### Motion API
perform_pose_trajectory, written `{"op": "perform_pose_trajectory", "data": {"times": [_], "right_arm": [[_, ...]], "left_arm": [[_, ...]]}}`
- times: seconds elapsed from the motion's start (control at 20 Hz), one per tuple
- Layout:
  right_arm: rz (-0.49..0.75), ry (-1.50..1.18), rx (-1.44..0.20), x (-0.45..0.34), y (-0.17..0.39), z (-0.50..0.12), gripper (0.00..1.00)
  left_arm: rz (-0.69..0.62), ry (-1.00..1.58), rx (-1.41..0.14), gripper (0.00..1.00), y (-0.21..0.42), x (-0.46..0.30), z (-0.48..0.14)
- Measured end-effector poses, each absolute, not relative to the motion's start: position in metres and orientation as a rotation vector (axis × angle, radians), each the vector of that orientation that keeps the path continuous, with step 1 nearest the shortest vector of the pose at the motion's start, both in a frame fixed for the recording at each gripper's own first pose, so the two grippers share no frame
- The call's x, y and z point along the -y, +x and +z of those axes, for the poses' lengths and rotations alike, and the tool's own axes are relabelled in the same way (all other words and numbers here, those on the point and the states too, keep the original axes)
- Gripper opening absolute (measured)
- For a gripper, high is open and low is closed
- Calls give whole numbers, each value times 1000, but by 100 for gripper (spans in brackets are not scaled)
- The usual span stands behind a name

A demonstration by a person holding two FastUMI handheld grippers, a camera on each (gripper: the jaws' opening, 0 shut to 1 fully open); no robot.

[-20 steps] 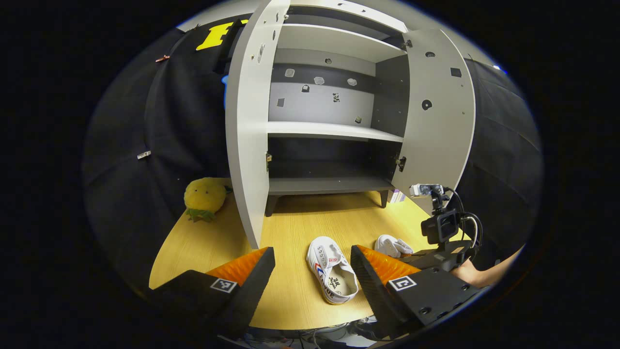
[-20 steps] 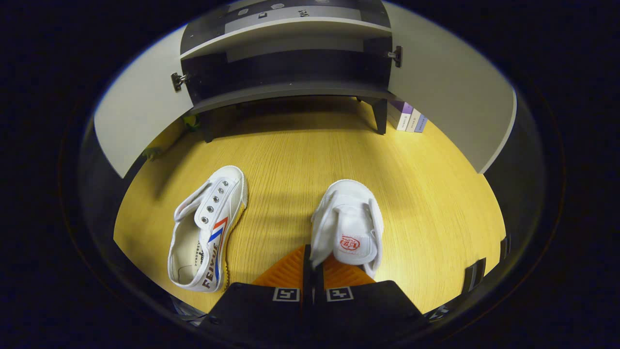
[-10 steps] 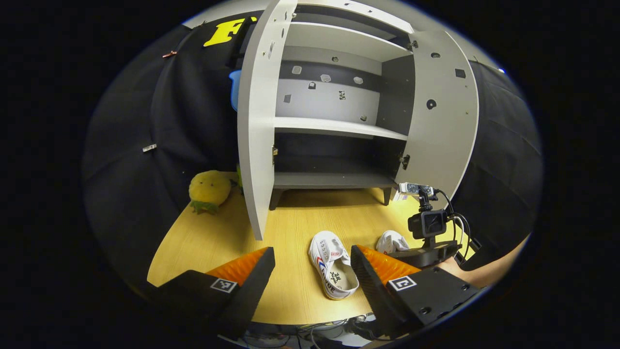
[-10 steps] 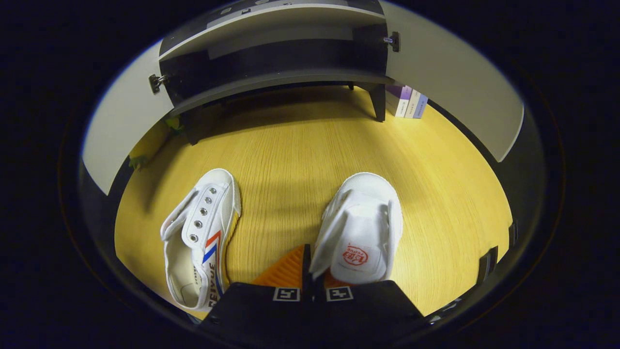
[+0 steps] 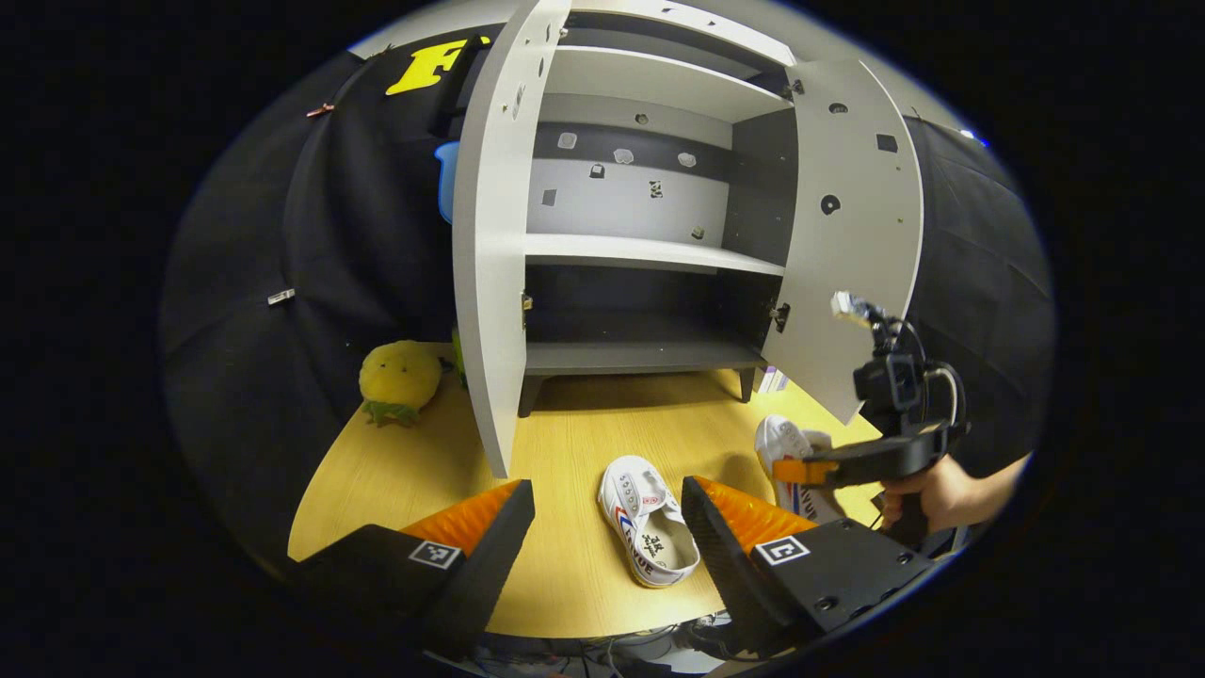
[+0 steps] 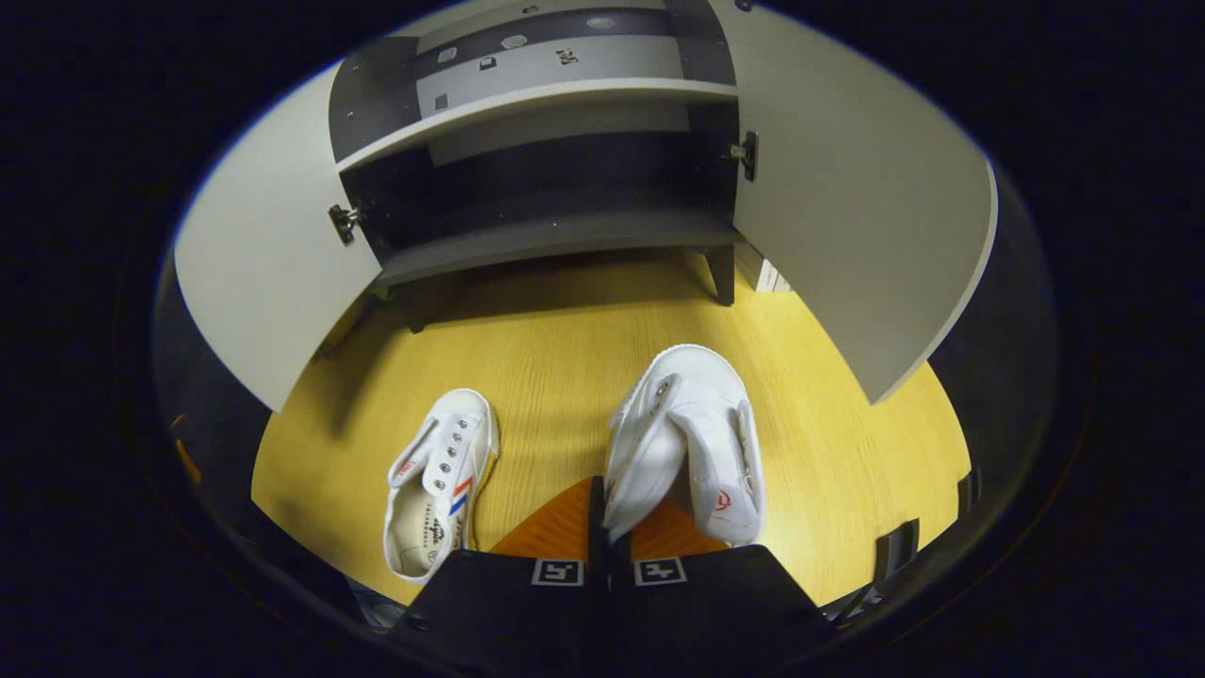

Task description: Grab one shoe with the right hand and put it into the shoe cabinet, grab the other shoe with the left hand and put it into the shoe cabinet; then close the right door with the right hand and the left door with the left hand.

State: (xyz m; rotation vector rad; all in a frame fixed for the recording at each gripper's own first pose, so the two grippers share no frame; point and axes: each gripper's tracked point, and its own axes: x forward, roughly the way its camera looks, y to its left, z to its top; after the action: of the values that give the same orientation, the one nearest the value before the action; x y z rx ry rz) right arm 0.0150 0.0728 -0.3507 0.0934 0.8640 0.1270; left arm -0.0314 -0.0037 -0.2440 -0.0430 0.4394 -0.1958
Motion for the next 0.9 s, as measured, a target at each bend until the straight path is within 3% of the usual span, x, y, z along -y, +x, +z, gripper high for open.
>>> {"op": "perform_pose_trajectory", "data": {"times": [0.45, 0.9], "right_arm": [[308, 65, -659, -135, 86, -178, 5], [353, 38, -538, -168, 223, -97, 5]], "left_arm": [[-266, -43, -406, 98, -22, 10, -231], [-261, -67, -337, 98, -1, 16, -195]]}}
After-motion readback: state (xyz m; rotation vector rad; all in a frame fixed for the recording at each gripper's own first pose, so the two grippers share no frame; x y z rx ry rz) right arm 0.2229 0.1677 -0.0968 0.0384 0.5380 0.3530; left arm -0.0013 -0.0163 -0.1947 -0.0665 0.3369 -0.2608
